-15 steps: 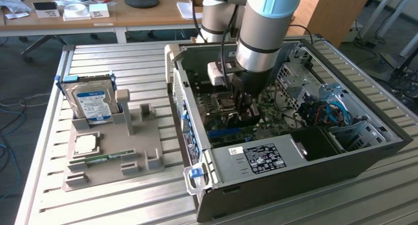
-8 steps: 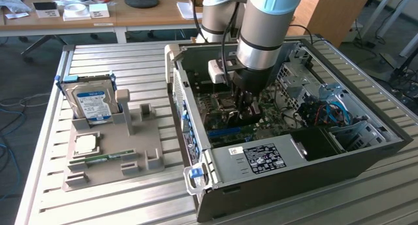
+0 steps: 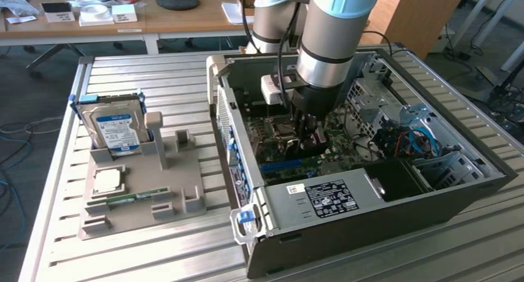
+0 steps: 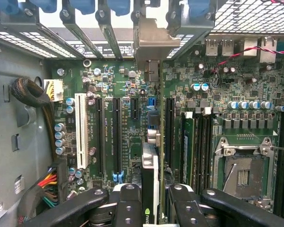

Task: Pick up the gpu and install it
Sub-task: 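Insert the gpu into the slot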

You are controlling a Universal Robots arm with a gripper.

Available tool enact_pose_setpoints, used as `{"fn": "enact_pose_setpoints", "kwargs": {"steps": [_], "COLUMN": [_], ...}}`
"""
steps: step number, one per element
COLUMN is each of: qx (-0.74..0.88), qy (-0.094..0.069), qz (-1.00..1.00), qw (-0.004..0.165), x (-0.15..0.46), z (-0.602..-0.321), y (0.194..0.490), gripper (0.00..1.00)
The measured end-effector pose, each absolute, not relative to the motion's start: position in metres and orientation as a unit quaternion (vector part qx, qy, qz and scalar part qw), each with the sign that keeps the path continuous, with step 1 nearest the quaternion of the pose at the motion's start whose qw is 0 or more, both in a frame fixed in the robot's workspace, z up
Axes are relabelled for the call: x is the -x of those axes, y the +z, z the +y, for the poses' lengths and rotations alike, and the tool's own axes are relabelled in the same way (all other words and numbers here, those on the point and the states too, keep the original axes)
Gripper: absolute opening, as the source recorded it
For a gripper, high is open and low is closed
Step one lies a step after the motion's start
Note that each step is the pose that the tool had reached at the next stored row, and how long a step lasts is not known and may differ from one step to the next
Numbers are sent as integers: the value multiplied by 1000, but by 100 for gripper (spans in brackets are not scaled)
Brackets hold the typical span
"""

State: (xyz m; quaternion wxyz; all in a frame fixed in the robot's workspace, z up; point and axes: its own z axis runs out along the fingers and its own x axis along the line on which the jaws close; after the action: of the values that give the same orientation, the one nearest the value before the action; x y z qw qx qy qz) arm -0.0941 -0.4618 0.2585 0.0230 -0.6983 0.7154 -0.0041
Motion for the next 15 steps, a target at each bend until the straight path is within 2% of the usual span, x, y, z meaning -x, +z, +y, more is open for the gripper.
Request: {"fn": "enact_pose_setpoints", "kwargs": {"steps": [15], "qx": [698], "qy": [-4], "qz": [716], "qw": [23], "x": [96], "z": [-462], "y": [261], "gripper": [27]}}
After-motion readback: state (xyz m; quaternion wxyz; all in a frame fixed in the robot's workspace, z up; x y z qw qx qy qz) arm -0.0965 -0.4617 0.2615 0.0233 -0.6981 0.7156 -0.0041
